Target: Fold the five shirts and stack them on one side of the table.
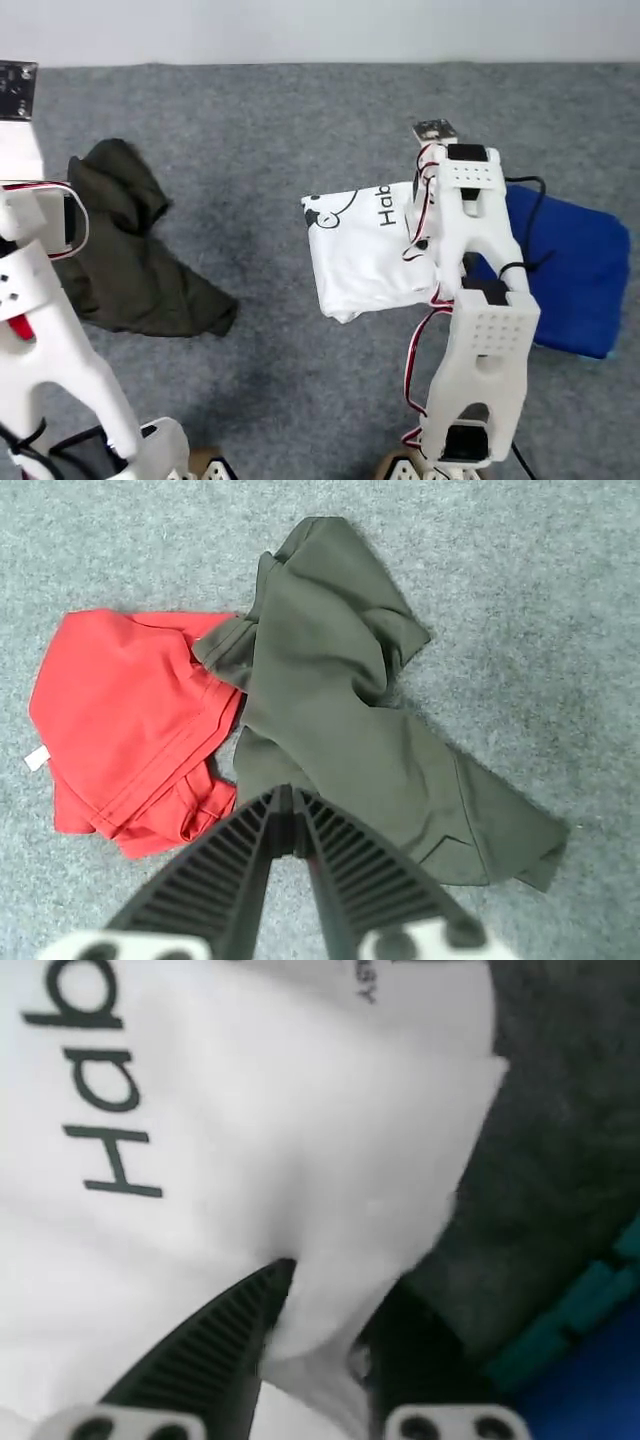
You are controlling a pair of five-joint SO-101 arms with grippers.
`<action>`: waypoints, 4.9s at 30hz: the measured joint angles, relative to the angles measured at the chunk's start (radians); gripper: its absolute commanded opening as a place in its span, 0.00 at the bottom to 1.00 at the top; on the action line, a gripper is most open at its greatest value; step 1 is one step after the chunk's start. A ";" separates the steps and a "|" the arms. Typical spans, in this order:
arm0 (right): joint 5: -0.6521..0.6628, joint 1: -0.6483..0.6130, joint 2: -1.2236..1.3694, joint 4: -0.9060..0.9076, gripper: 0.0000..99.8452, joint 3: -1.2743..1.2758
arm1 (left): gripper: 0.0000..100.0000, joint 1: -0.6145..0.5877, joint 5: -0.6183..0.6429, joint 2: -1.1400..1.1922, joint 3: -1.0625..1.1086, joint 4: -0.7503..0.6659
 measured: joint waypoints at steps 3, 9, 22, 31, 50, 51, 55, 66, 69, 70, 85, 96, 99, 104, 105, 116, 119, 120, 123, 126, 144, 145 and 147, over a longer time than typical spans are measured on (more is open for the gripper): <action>0.084 -0.009 0.011 -0.018 0.01 -0.044 | 0.00 0.000 0.000 0.000 0.000 0.000; 0.359 -0.060 0.078 -0.157 0.01 -0.163 | 0.00 0.000 0.000 0.000 0.000 0.000; 0.399 -0.104 0.124 -0.003 0.25 -0.377 | 0.00 0.000 0.000 0.000 0.000 0.000; -0.115 -0.120 0.120 0.267 0.26 -0.574 | 0.00 0.000 0.000 0.000 0.000 0.000; -0.959 -0.255 0.212 0.367 0.49 -0.623 | 0.00 0.000 0.000 0.000 0.000 0.000; -0.979 -0.256 0.232 0.362 0.49 -0.623 | 0.00 0.000 0.000 0.000 0.000 0.000; -1.053 -0.256 0.308 0.301 0.46 -0.623 | 0.00 0.000 0.000 0.000 0.000 0.000; -1.109 -0.259 0.443 0.178 0.23 -0.641 | 0.00 0.000 -0.037 0.000 0.000 0.000; -1.109 -0.253 0.443 0.178 0.10 -0.641 | 0.00 0.000 -0.037 0.000 0.000 0.000; -1.109 -0.252 0.443 0.181 0.06 -0.641 | 0.00 0.000 -0.037 0.000 0.000 0.000; -0.741 -0.215 0.350 0.371 0.01 -0.767 | 0.00 0.000 -0.043 0.000 0.000 0.000; -0.436 -0.120 -0.184 0.373 0.01 -0.364 | 0.00 0.000 -0.043 0.000 0.000 0.000; -0.322 -0.035 -0.330 0.374 0.01 -0.226 | 0.00 0.000 -0.043 0.000 0.000 0.000; -0.164 0.107 -0.477 0.374 0.01 -0.091 | 0.00 0.000 -0.043 0.000 0.000 0.000; -0.140 0.130 -0.488 0.374 0.01 -0.080 | 0.00 0.000 -0.043 0.000 0.000 0.000; -0.020 0.331 -0.503 0.374 0.01 -0.075 | 0.00 0.000 -0.043 0.000 0.000 0.000; 0.023 0.362 -0.503 0.374 0.01 -0.075 | 0.00 0.000 -0.043 0.000 0.000 0.000; 0.035 0.373 -0.503 0.374 0.01 -0.075 | 0.00 0.000 -0.043 0.000 0.000 0.000; 0.052 0.404 -0.503 0.374 0.01 -0.075 | 0.00 0.000 -0.043 0.000 0.000 0.000; 0.055 0.431 -0.454 0.365 0.08 -0.075 | 0.00 0.000 -0.043 0.000 0.000 0.000; 0.055 0.483 -0.423 0.376 0.02 -0.229 | 0.00 0.000 -0.043 0.000 0.000 0.000; 0.057 0.474 -0.430 0.376 0.05 -0.229 | 0.00 0.000 -0.043 0.000 0.000 0.000; 0.071 0.462 -0.430 0.376 0.03 -0.229 | 0.00 0.000 -0.043 0.000 0.000 0.000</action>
